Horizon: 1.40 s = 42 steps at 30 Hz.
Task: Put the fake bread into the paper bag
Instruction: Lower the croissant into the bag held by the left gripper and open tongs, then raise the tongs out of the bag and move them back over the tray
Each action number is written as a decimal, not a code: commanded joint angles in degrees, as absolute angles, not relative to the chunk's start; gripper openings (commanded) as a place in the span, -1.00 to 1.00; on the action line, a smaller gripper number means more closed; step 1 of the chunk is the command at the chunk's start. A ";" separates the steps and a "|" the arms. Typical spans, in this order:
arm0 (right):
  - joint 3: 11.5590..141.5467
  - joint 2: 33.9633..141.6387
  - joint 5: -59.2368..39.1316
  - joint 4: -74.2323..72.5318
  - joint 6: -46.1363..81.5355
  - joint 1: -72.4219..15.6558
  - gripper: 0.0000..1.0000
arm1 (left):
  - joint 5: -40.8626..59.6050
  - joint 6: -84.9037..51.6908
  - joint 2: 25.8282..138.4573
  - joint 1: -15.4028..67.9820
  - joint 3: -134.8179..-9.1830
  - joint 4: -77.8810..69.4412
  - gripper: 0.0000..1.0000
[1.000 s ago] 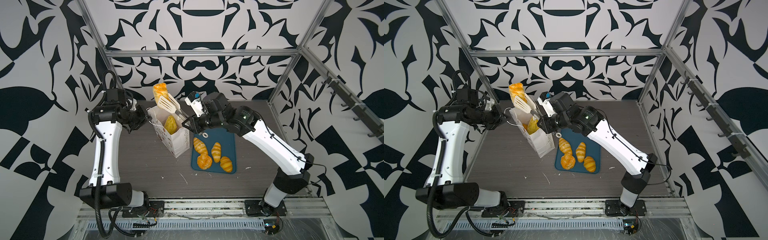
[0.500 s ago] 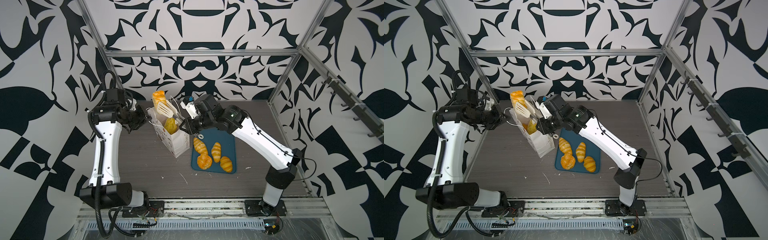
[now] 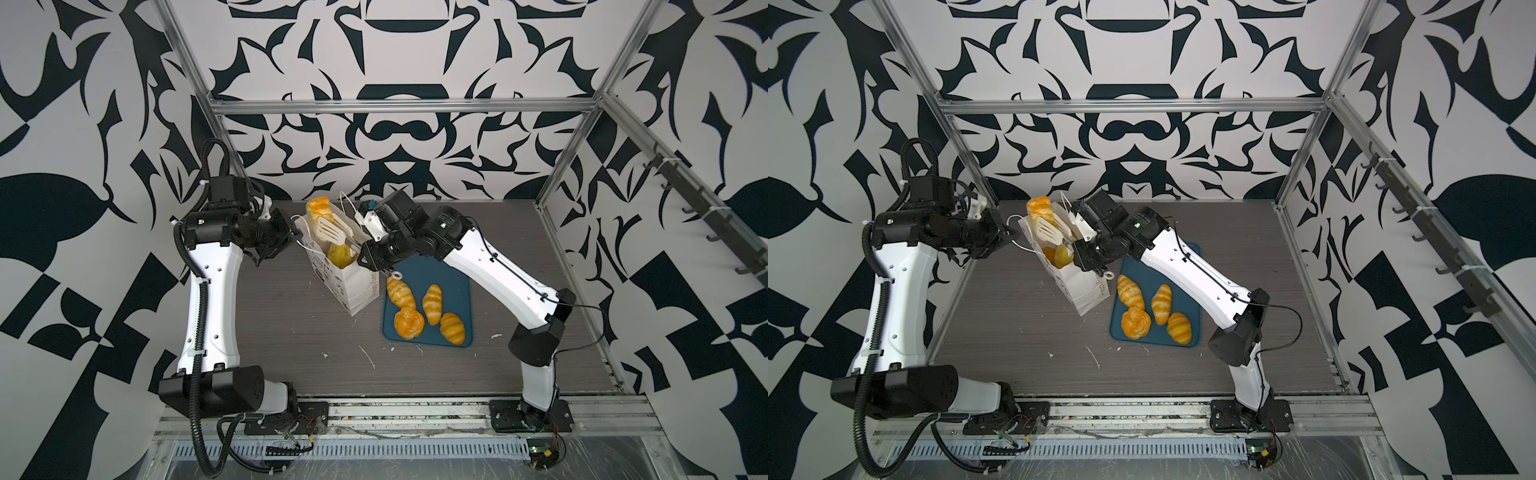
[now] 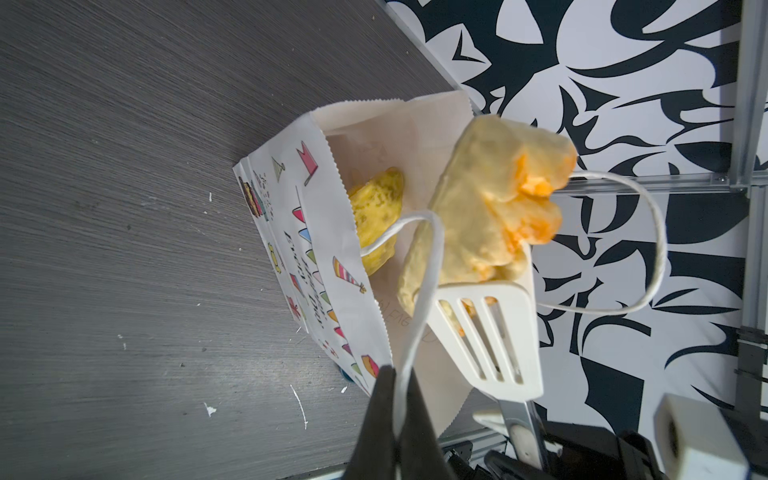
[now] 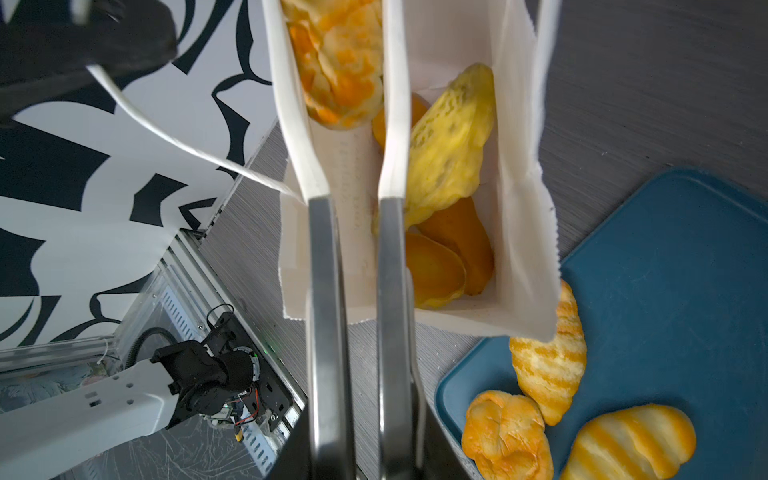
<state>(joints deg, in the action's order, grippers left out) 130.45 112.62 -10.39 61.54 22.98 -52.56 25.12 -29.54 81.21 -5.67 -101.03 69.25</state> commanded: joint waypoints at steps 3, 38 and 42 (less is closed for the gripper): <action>133.41 111.69 -10.09 61.77 23.93 -51.79 -0.39 | 25.14 -29.36 80.98 -6.03 -101.43 71.42 -1.00; 140.91 113.97 -11.39 64.53 22.40 -51.75 -0.18 | 25.21 -29.31 80.97 -6.42 -100.97 71.21 -1.00; 142.46 112.74 -9.88 65.71 21.94 -51.46 -0.21 | 25.21 -29.30 81.14 -6.50 -101.30 71.21 -1.00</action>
